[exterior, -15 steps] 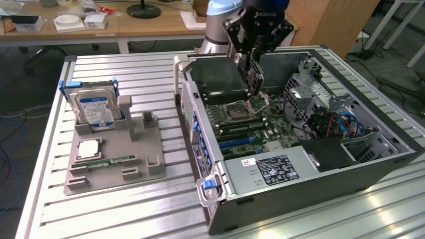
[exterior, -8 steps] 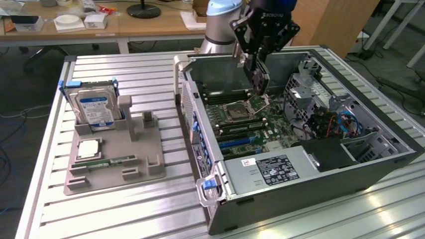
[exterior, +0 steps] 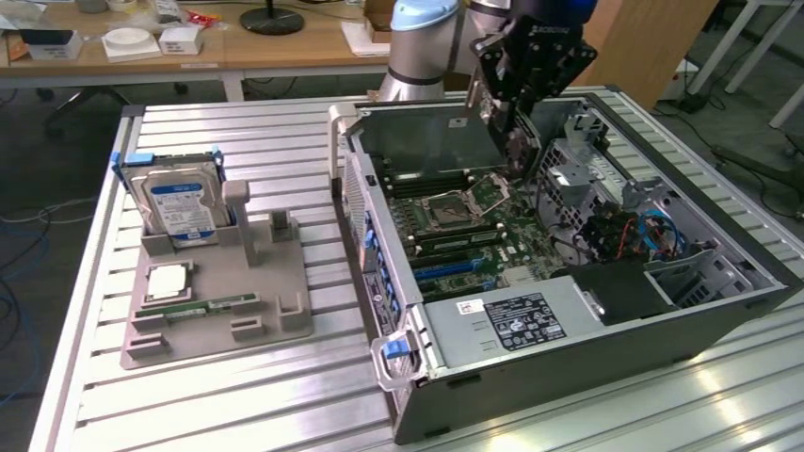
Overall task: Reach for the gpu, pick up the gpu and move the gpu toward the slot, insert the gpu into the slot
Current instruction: 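Pick up the gpu and move the gpu toward the slot, then insert the gpu into the slot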
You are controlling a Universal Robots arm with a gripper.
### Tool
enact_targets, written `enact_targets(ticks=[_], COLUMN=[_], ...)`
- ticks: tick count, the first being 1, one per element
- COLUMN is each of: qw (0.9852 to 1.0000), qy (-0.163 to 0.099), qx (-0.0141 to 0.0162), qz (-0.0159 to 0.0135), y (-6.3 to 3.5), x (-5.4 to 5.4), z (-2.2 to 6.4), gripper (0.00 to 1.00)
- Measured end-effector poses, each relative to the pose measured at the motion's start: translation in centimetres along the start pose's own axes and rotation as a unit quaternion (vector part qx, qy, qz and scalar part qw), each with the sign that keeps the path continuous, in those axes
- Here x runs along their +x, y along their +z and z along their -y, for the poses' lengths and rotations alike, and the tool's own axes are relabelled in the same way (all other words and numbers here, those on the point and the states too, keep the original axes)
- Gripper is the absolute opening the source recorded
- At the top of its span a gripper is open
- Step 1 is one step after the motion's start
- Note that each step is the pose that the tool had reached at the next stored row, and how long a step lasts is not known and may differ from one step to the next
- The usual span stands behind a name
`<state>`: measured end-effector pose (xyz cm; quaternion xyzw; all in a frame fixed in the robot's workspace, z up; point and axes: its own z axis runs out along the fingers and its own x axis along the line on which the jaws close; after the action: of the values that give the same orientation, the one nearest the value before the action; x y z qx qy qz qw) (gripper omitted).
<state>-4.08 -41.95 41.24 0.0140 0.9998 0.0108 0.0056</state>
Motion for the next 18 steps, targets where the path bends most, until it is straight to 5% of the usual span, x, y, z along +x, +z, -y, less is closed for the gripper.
enact_targets(ticks=[6,18], qw=[1.0000,1.0000], qy=[0.000,0.000], qx=[0.0000,0.0000], qz=[0.0000,0.0000], y=[0.07,0.07], x=[-2.6,-2.6], z=[-0.06,-0.07], gripper=[0.26,0.26])
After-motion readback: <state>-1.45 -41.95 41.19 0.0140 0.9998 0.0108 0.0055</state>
